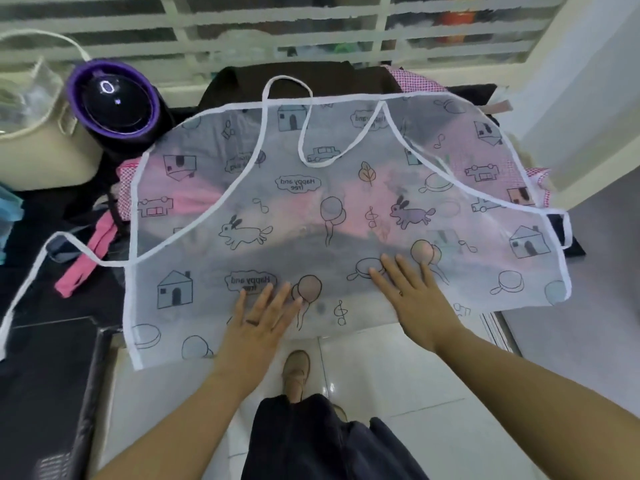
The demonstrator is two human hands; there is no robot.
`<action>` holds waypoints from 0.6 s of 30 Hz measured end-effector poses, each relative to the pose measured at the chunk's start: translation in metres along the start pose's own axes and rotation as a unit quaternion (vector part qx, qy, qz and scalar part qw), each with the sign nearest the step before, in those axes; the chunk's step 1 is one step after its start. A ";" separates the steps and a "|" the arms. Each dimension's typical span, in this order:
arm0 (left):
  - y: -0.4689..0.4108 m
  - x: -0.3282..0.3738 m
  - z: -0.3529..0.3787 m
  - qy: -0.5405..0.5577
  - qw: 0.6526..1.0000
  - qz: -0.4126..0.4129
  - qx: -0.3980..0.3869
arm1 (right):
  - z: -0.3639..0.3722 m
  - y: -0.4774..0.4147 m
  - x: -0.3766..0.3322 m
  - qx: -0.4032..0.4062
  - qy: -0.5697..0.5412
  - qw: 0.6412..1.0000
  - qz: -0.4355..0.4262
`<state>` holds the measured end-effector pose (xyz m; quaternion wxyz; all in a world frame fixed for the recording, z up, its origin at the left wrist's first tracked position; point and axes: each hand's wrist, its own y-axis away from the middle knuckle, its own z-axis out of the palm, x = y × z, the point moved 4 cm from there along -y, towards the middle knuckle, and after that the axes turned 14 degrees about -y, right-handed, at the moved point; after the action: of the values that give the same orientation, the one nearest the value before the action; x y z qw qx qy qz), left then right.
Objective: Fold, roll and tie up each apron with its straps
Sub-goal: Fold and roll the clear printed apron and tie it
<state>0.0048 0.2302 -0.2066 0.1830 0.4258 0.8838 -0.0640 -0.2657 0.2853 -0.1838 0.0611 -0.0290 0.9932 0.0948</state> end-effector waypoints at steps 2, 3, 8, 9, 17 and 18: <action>0.004 -0.004 0.004 -0.011 1.000 -0.021 0.014 | -0.001 0.000 0.002 -0.028 -0.004 0.999 0.018; 0.006 -0.006 0.005 -0.011 0.999 -0.030 0.024 | -0.003 0.000 0.001 -0.036 -0.005 0.999 0.014; 0.019 -0.020 0.004 0.018 0.997 -0.059 0.037 | -0.020 0.001 0.004 -0.135 -0.024 0.991 -0.006; 0.022 -0.023 0.000 0.021 0.997 -0.058 0.035 | -0.023 0.001 0.004 -0.154 -0.018 0.988 -0.006; 0.008 -0.054 -0.050 0.206 0.963 -0.060 -0.162 | -0.052 0.001 -0.003 -0.199 -0.069 0.977 0.018; 0.005 -0.062 -0.057 0.241 0.939 -0.064 -0.236 | -0.060 0.000 -0.005 -0.199 -0.101 0.974 0.027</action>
<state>0.0287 0.2037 -0.1307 0.0552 0.3154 0.9165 0.2398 -0.2682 0.2735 -0.1245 0.1515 -0.0039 0.9434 0.2951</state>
